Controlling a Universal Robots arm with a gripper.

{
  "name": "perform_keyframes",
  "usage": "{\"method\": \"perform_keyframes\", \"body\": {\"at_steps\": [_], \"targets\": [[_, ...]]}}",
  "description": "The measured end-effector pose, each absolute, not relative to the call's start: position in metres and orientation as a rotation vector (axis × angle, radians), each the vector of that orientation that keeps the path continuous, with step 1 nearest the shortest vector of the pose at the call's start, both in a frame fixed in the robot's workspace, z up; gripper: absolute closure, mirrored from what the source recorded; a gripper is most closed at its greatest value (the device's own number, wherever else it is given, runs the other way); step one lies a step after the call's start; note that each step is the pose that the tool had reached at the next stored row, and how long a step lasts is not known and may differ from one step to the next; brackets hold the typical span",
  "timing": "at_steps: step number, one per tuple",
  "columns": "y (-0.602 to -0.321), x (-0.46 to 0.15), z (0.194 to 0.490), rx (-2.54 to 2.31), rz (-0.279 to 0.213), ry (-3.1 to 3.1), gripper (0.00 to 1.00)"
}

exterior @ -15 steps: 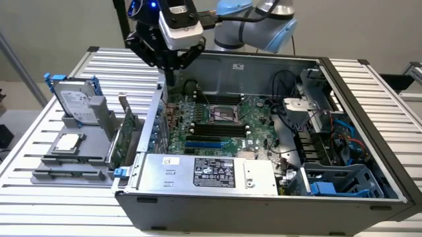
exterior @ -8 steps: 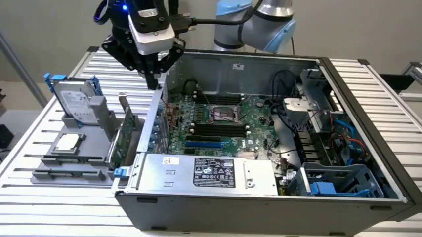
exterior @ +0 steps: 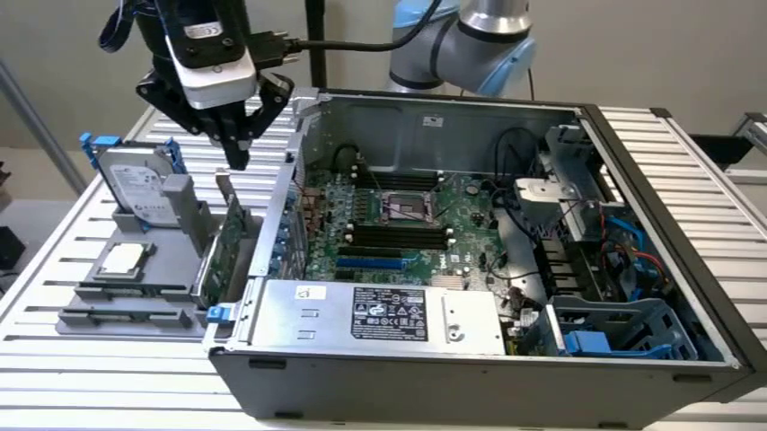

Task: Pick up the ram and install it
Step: 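Reach for the ram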

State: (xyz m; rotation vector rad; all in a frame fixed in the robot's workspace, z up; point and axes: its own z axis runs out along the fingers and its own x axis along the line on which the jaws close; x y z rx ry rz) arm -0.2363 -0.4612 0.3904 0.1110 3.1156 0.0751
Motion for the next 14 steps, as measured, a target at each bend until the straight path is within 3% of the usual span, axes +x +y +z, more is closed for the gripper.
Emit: {"method": "perform_keyframes", "body": {"at_steps": [14], "targets": [[-0.471, -0.300, 0.375, 0.111, 0.075, 3.116, 1.00]]}}
